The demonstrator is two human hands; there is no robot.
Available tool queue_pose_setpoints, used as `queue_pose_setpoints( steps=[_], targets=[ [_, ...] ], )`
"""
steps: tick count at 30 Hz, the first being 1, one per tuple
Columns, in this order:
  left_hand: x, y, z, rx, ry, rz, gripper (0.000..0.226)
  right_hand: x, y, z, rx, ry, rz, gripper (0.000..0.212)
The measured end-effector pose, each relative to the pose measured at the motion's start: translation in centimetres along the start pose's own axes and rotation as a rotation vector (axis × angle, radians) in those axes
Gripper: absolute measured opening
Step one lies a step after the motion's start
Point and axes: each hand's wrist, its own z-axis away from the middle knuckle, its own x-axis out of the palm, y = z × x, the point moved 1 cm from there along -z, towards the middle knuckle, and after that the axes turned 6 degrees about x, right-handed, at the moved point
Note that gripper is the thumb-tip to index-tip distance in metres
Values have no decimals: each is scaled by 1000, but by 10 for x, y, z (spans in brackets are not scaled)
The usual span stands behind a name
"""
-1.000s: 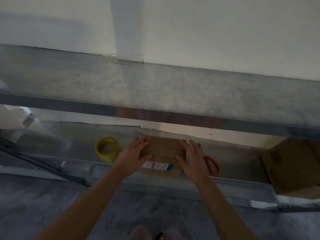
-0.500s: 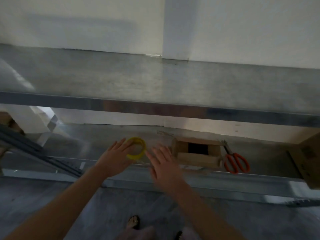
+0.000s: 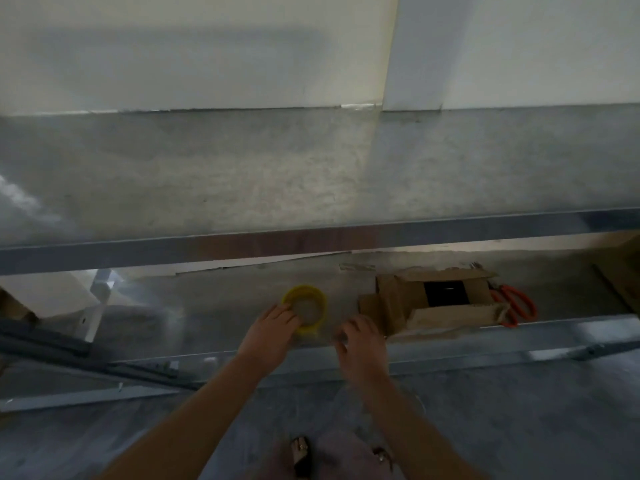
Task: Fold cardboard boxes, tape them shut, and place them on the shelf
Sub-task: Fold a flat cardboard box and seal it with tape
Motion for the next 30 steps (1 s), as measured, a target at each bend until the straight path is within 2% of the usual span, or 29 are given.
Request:
queue_pose_setpoints(
  steps=[2, 4, 7, 11, 14, 16, 19, 24, 28, 30],
  targets=[
    [-1, -3, -2, 10, 24, 28, 39, -2, -4, -2, -3, 20, 39, 9],
    [-2, -6, -3, 36, 55, 35, 47, -2, -6, -4, -26, -28, 99, 14],
    [-4, -8, 2, 87, 82, 39, 41, 1, -7, -3, -64, -116, 188, 19],
    [-15, -2, 9, 84, 177, 116, 39, -5, -6, -4, -30, -171, 70, 22],
    [-29, 1, 16, 7, 281, 177, 53, -5, -4, -6, -87, -234, 16, 36],
    [-37, 4, 19, 12, 297, 130, 48, -11, -6, -8, -126, -322, -128, 41],
    [-42, 17, 24, 36, 306, 95, 29, -31, -11, -3, -90, -453, -474, 40],
    [-58, 57, 29, 6, 372, -39, 36, -46, 0, 16, 87, -505, -884, 27],
    [-72, 94, 32, -51, 392, -81, 45, -64, 13, 29, 172, -530, -1126, 42],
    [-78, 114, 34, -70, 417, -81, 47, -78, 20, 34, 192, -580, -1212, 58]
  ],
)
